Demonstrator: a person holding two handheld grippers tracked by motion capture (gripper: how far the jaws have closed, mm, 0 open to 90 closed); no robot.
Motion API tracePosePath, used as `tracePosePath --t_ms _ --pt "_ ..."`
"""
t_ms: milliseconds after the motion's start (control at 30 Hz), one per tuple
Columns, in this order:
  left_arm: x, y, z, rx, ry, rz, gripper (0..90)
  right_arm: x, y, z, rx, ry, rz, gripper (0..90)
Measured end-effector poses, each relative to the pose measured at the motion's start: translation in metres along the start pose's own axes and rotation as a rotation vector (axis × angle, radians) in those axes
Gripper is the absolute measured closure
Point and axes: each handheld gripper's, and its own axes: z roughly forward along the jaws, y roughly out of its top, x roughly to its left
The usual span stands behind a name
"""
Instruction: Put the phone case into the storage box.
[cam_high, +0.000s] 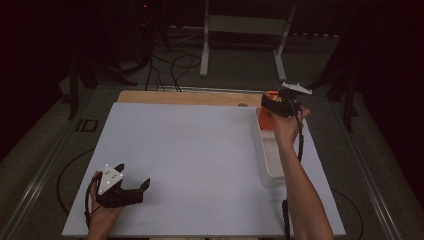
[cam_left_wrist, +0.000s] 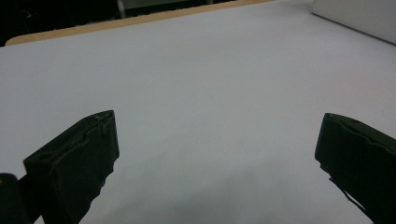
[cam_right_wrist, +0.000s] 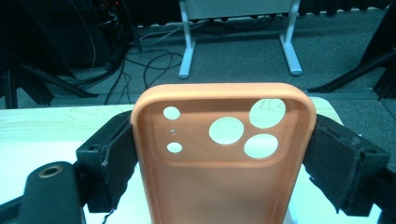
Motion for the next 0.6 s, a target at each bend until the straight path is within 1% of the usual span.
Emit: tracePosePath --t_ms 233,267,500,600 --pt "0.0003 0.0000 -0.0003 -0.001 0.000 -0.001 0.5 -0.0019 -0.0034 0.0032 0.005 0.003 -0.008 15.9" --pt "0.0003 0.0000 -0.0003 -0.002 0.001 -0.002 0.5 -0.0024 -0.0044 0.0038 0.008 -0.003 -0.010 15.9" --pt "0.0005 0.0001 -0.0007 -0.005 0.002 -0.004 0.5 -0.0049 -0.0090 0.0061 0.013 0.011 -0.016 15.8" --pt "0.0004 0.0000 -0.0007 -0.004 0.002 -0.003 0.5 -0.0064 -0.0103 0.0070 0.014 0.004 -0.017 15.8"
